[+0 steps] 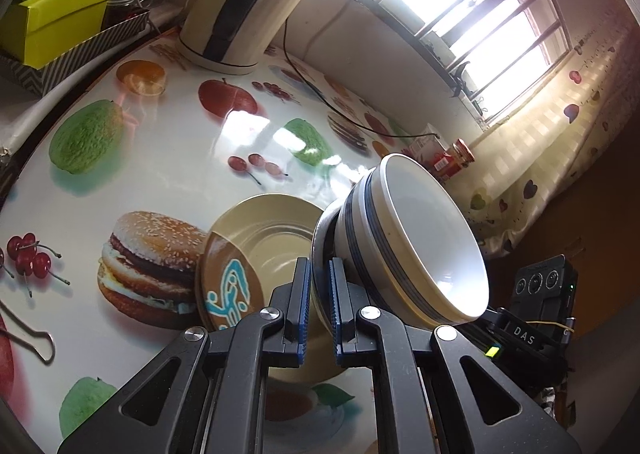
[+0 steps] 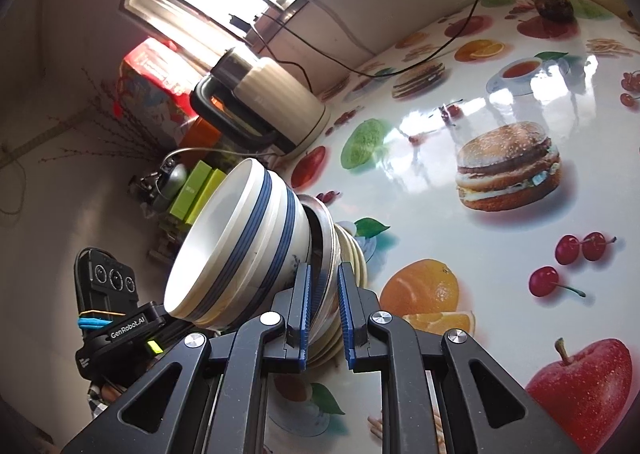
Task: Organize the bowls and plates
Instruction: 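Lower the bowl stack onto the beige plates with both tools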
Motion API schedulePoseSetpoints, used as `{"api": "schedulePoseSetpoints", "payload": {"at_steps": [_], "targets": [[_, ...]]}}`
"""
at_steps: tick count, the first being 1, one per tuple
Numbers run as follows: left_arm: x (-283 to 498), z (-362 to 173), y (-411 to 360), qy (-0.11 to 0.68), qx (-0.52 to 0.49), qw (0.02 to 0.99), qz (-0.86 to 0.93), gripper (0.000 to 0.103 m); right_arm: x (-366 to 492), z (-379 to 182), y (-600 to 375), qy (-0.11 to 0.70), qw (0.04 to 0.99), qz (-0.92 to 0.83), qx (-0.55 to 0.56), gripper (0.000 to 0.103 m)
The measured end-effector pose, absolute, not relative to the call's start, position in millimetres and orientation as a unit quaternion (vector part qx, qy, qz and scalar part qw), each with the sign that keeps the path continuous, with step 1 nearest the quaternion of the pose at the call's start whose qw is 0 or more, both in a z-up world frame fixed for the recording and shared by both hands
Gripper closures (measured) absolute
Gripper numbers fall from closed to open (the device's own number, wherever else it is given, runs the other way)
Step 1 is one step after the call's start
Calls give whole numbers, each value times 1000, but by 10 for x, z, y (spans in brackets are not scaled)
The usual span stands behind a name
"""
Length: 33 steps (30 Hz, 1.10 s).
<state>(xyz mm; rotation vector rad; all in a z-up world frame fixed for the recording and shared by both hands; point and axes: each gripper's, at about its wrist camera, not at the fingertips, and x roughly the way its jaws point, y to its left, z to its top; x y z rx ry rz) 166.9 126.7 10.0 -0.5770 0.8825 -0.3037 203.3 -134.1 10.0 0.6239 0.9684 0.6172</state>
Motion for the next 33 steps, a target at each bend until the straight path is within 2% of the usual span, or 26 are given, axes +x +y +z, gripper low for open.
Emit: {"api": "schedulePoseSetpoints", "payload": {"at_steps": [33], "targets": [[1673,-21,1515,420,-291,852,-115,95,2245,-71,-988,481,780,300,265,88]]}}
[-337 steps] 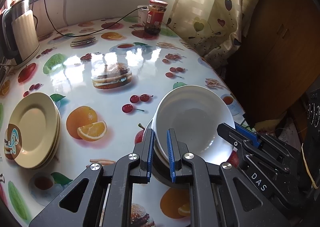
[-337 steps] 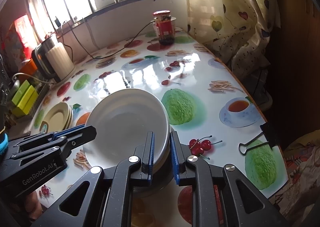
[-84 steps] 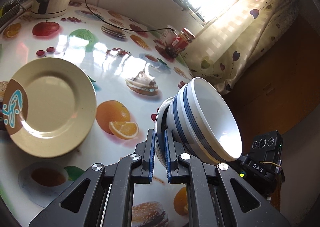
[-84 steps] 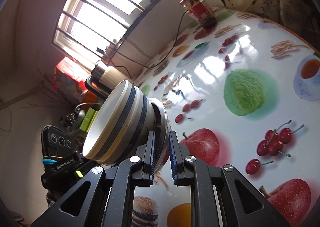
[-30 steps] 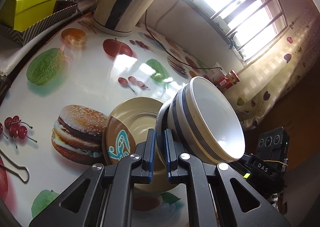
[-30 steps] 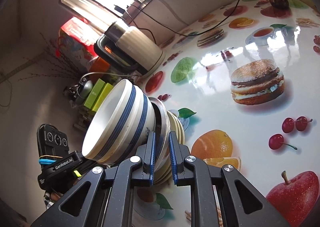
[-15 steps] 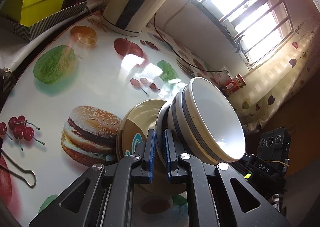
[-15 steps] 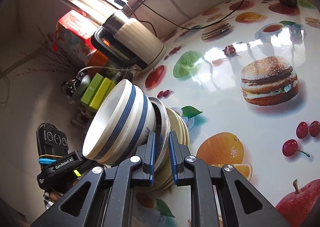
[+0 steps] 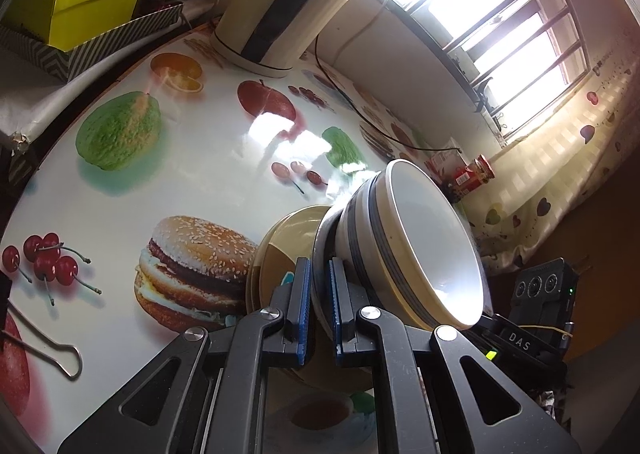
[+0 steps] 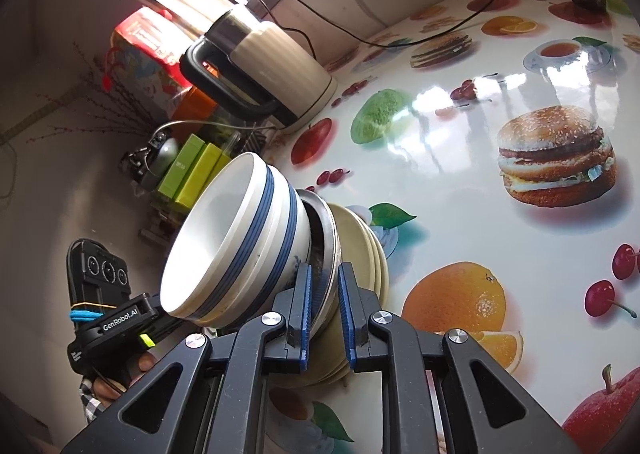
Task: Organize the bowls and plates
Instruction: 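Lower the bowl stack onto the beige plates with both tools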
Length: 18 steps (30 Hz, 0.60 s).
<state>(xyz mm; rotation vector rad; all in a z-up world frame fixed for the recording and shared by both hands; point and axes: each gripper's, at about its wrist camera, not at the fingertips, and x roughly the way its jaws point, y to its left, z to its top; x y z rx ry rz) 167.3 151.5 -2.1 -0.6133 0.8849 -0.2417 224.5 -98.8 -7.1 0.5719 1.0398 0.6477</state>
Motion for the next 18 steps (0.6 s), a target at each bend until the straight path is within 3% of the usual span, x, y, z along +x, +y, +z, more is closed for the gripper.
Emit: {"api": "schedulePoseSetpoints", "payload": {"at_steps": [12,18], "targets": [[1663,-6,1494,424,-285,853,-110,95,2235,-56,-976,479,786,297,253,88],[1637,14,1494,425,-277,856,-99,89,2227,-44,-962,478,795,288,237,83]]}}
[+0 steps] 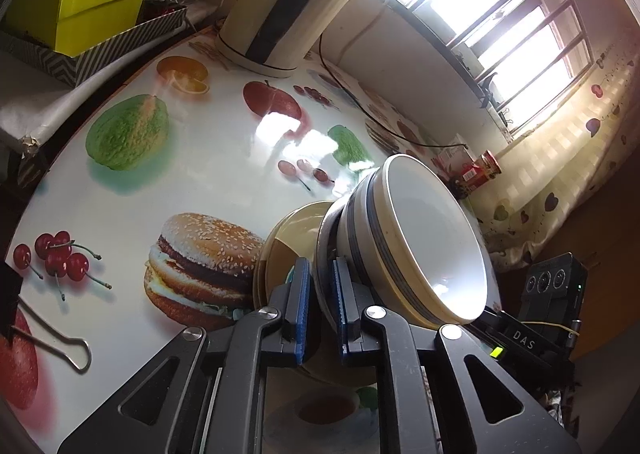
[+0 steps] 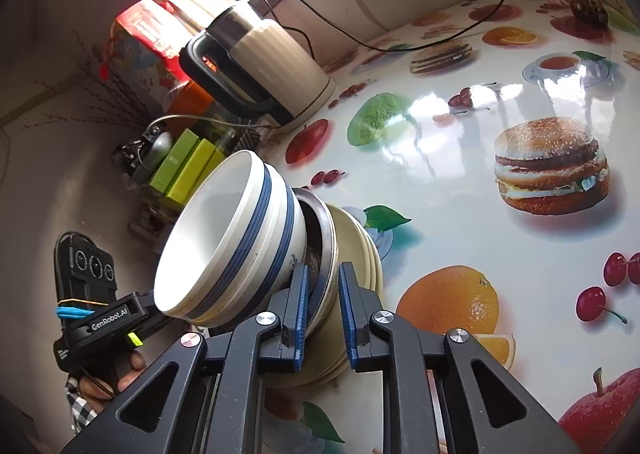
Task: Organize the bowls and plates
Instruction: 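Lower the bowl stack onto the beige plates with both tools, then open both tools and pull them back from the stack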
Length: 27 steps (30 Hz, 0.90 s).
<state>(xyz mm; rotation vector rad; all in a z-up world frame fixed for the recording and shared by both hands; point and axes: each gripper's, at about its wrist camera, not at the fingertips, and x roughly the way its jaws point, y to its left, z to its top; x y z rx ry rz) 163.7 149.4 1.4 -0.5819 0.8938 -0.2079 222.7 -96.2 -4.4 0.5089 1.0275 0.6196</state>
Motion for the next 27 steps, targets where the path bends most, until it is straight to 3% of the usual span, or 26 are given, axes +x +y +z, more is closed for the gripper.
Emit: {"api": "schedulePoseSetpoints", "payload": {"at_steps": [9,18,27], "targets": [[1539,89,1488,421,-263,863,-90,81,2150,28,-1010,470,805,279,230,74],[1325,242,1417,406,-245,876,-87,65,1977,185,-1063,449,821,275,220,60],[1076,241,1252,410,-197,889,-59,63,1668,328,-1075,428,844,266,185,54]]}}
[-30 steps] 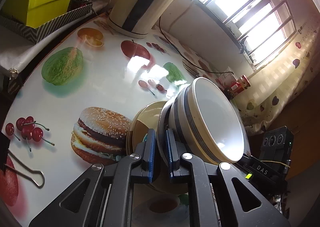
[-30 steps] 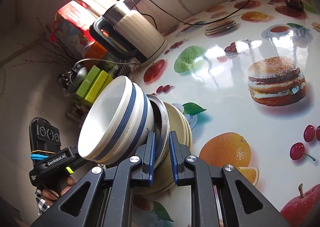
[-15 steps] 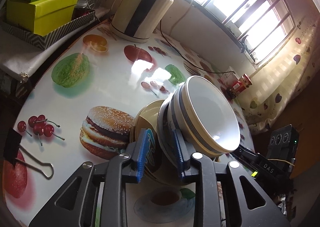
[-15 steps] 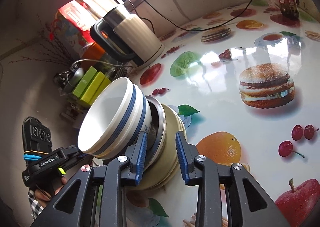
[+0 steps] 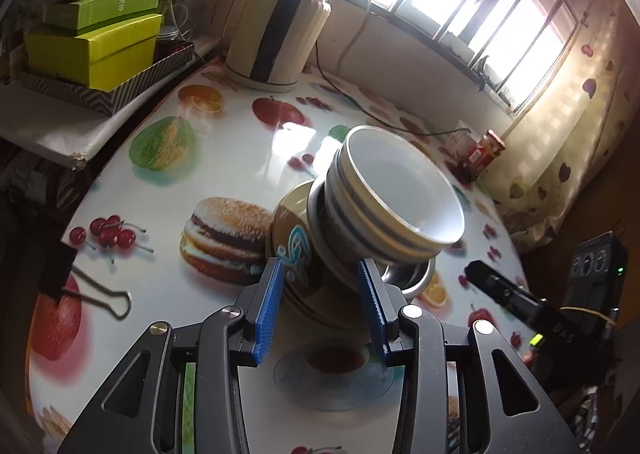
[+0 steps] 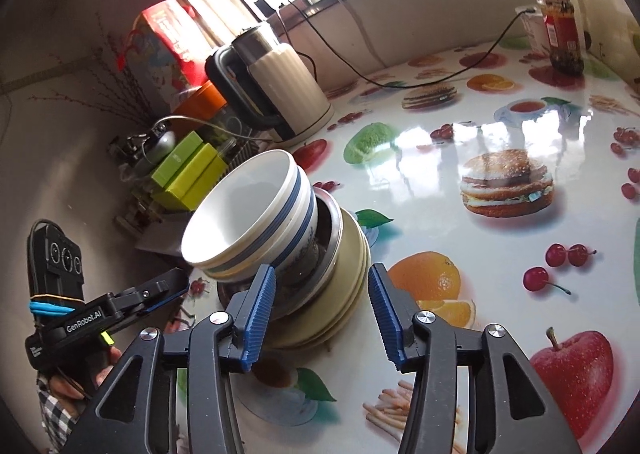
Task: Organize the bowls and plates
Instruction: 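Open both tools and pull them back from the stack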
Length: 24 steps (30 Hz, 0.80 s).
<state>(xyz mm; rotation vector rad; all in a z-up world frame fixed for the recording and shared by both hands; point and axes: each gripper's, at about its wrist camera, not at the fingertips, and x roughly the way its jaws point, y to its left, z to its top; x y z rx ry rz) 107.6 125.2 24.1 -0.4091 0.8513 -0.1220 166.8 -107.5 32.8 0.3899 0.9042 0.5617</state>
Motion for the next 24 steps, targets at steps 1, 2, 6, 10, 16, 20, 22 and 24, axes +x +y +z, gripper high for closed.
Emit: {"api": "schedulePoseSetpoints", "payload": {"at_steps": [1,2,6,10,16,20,22,24], "targets": [[1039,224,1228,411,-191,890,-56,63,1633,338,-1080,427,845,264,183,54],[1007,206,1204,412,-184,891,-55,63,1591,352,-1079,425,849,260,177,52],[877,134,1063,417,-129,899,-28,63,1421,382,-1047,415,864,249,139,49],[760,60,904,421,-78,903,-13,63,1298,346,-1018,420,867,241,121,49],[647,-86,771,433,-57,899,-9,63,1110,264,-941,424,875,222,71,38],[573,-148,730,435,-50,899,1,63,1018,198,-921,429,877,209,60,32],[542,-185,719,436,-41,899,10,63,987,167,-912,432,878,199,51,32],[521,-220,704,439,-37,898,15,63,951,125,-889,438,878,188,38,30]]}}
